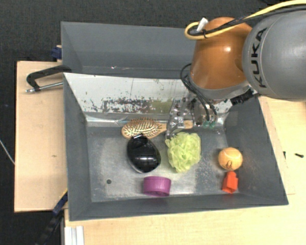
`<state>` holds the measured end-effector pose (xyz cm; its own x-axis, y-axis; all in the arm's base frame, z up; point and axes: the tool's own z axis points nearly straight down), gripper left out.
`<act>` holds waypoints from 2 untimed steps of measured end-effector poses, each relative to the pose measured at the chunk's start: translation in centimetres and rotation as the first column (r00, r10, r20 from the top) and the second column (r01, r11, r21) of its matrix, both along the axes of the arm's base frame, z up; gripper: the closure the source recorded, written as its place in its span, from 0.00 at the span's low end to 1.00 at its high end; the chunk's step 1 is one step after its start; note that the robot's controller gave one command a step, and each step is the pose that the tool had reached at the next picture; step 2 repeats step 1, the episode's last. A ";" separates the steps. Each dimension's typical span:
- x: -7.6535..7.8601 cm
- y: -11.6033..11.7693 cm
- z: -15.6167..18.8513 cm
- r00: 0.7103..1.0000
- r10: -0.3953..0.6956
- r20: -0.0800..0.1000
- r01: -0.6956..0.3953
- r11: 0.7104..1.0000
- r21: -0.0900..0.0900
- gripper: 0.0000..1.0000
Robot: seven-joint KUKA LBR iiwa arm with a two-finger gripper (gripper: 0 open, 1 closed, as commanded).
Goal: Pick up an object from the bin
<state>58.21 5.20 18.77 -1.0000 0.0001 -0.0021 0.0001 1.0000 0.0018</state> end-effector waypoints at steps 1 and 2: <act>0.4 -1.5 2.5 0.994 0.111 -0.004 -0.111 0.994 0.001 1.00; 0.4 -1.5 2.5 0.994 0.111 -0.004 -0.111 0.994 0.001 1.00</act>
Offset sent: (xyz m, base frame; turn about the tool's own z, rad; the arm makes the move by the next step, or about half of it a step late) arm -0.0189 0.0297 0.0942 -0.1251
